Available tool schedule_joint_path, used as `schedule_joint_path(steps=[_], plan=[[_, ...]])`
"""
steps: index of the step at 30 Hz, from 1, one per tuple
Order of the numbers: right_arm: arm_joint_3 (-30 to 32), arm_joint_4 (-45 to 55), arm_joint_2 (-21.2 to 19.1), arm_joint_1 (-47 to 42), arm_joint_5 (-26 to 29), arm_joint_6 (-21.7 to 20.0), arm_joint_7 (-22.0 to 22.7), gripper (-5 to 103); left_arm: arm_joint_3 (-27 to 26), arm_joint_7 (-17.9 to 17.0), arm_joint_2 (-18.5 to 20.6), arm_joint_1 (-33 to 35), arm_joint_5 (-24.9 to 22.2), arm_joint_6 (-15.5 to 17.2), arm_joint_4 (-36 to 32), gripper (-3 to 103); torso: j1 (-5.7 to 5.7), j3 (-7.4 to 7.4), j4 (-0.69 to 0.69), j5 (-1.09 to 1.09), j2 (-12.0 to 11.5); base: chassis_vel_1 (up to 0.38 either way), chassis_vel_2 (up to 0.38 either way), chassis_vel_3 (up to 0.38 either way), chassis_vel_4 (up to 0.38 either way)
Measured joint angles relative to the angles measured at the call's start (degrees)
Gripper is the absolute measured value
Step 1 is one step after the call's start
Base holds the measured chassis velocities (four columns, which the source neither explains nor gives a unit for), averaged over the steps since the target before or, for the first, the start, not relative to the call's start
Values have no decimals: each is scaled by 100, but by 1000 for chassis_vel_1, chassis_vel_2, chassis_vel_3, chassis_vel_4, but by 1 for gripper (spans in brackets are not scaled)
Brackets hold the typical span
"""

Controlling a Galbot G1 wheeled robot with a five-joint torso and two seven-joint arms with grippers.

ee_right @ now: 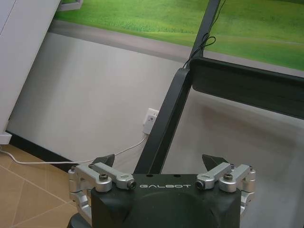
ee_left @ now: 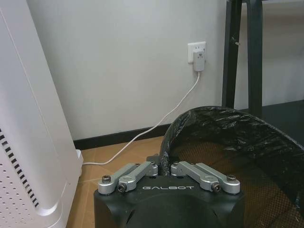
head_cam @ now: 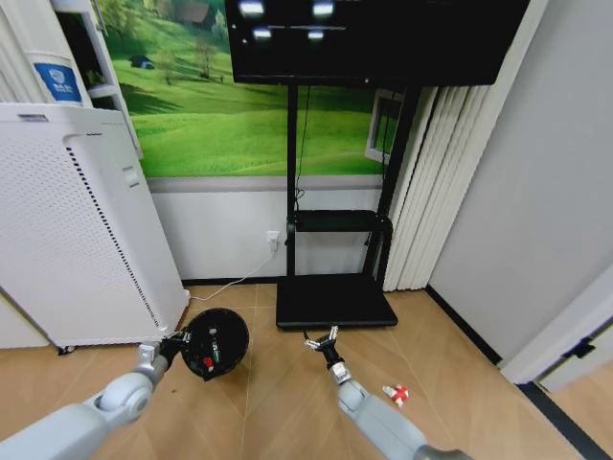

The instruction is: Pick up the trash bin and place the garbage on the floor into it.

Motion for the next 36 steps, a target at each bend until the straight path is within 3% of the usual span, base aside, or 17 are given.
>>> schedule_joint_path(steps=[16,24,30,36], plan=[[153,-23,-33,-118,-222,21,33,100,204,-16,-112,-52,14,12,6,6,0,0,-1,2,0,-166,-159,167,165],[168,-100,-40,-183,-825,21,440,100,214,4,-116,-41,29,9,5,6,0,0,-5,1,0,-226,-231,211,194],[33,-460,-89,-509,-1645,-86,643,100,-120,5,-101,284,74,2,-74,6,0,0,2,0,0,17,1,-2,-14],[98,-788,-218,-515,-1711,-257,619,100,-129,74,-138,342,122,-26,-35,6,0,0,1,0,0,62,57,-40,-32]])
